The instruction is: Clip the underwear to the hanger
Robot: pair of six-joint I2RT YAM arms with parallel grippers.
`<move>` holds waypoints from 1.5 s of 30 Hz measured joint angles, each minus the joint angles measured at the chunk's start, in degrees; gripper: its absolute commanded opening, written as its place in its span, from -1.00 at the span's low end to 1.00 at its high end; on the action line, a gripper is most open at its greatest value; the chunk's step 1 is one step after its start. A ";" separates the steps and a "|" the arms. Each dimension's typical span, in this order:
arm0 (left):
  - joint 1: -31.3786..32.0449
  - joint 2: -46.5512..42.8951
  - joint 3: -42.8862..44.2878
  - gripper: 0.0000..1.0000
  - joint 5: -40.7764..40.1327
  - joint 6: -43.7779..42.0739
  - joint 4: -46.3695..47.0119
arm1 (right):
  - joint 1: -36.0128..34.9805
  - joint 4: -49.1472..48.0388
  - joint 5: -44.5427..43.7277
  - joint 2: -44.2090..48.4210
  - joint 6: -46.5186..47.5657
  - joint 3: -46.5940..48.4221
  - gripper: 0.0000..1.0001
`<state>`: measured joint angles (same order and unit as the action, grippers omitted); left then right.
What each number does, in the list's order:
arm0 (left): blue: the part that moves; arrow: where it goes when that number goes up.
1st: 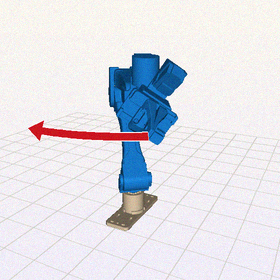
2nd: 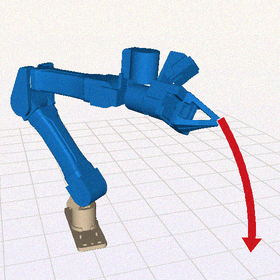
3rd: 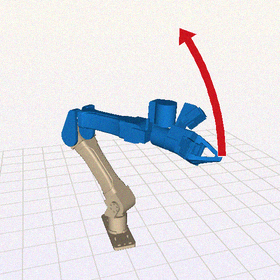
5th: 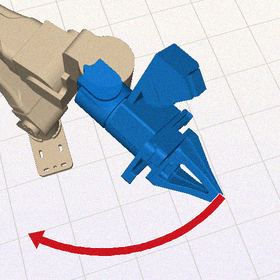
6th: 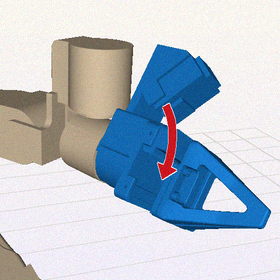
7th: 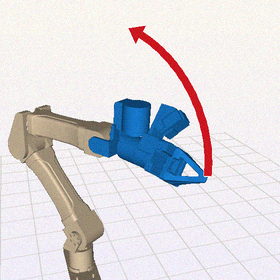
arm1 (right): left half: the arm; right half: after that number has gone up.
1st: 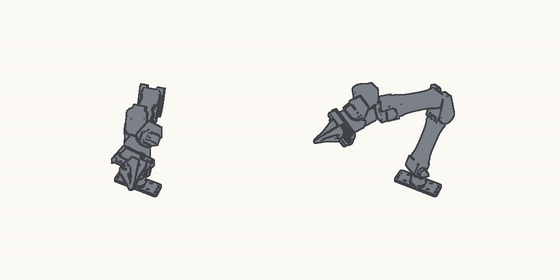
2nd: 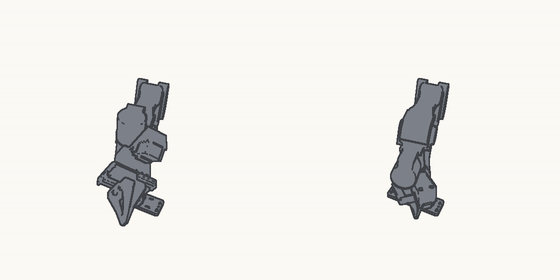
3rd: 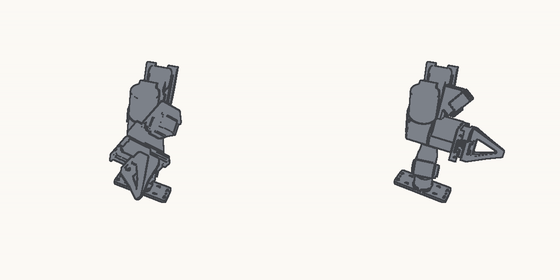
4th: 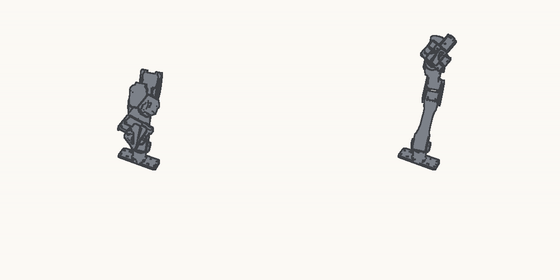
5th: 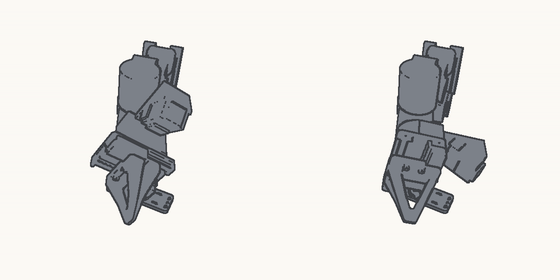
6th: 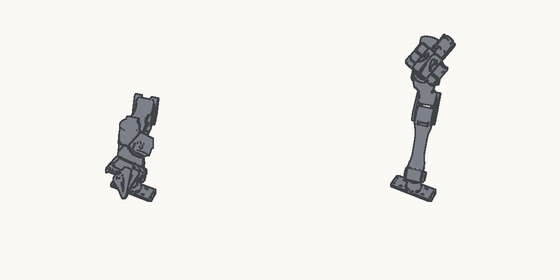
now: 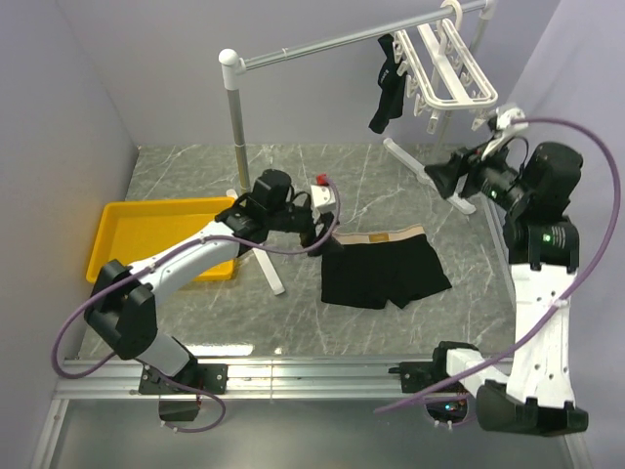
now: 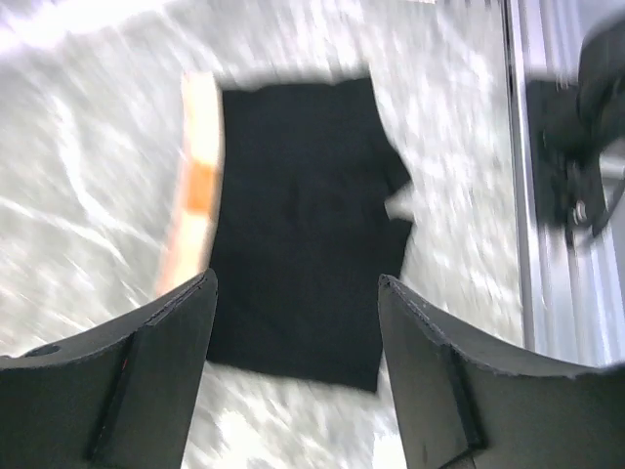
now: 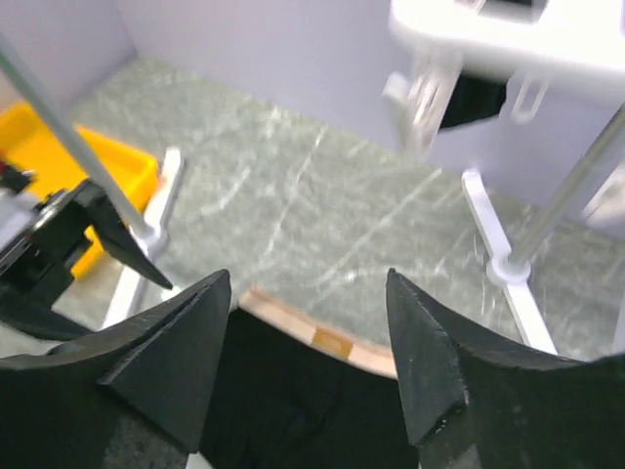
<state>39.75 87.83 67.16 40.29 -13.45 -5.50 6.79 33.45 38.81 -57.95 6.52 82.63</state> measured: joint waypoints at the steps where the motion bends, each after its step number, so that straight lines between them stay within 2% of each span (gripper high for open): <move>1: -0.26 -0.72 0.61 0.47 0.42 0.79 1.44 | 0.13 -0.44 0.11 -1.49 -1.11 1.95 0.61; 2: -0.48 -1.05 1.16 0.50 0.44 1.29 3.19 | 0.24 -0.96 0.24 -2.73 -2.86 4.20 0.77; 4: -0.74 -1.11 1.95 0.52 0.07 2.38 7.28 | 0.24 -2.60 0.11 -4.04 -4.90 5.77 0.78; 7: -0.57 -0.35 4.17 0.51 -2.23 4.13 12.35 | 0.24 -5.27 -1.36 -3.87 -8.63 6.75 0.78; 11: 1.22 4.63 13.20 0.49 -5.88 7.13 21.33 | 0.28 -5.55 -2.86 -4.81 -11.21 12.02 0.77; 16: 4.92 11.47 20.57 0.42 -11.15 9.05 35.08 | 0.76 -5.90 -2.80 -7.61 -12.83 18.36 0.72; 19: 8.04 16.11 23.71 0.35 -14.16 8.90 39.71 | 0.92 -5.55 -3.04 -9.94 -13.77 20.94 0.70; 25: 13.25 24.70 30.51 0.26 -24.55 8.24 42.58 | 1.36 -4.68 -4.11 -12.17 -14.38 19.69 0.63; 30: 15.13 29.79 34.93 0.17 -33.27 7.98 45.29 | 1.42 -4.66 -4.09 -12.26 -14.36 16.90 0.59; 38: 15.23 36.11 42.86 0.12 -40.76 7.87 47.95 | 1.88 -4.52 -4.07 -13.44 -14.32 17.42 0.54; 45: 15.21 37.92 45.29 -0.03 -42.21 7.13 48.96 | 1.90 -4.02 -3.67 -13.68 -14.14 17.44 0.51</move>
<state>54.96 125.75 112.44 -1.91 -6.33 43.46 8.69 29.43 35.14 -71.64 -7.62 100.07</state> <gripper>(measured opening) 0.493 0.759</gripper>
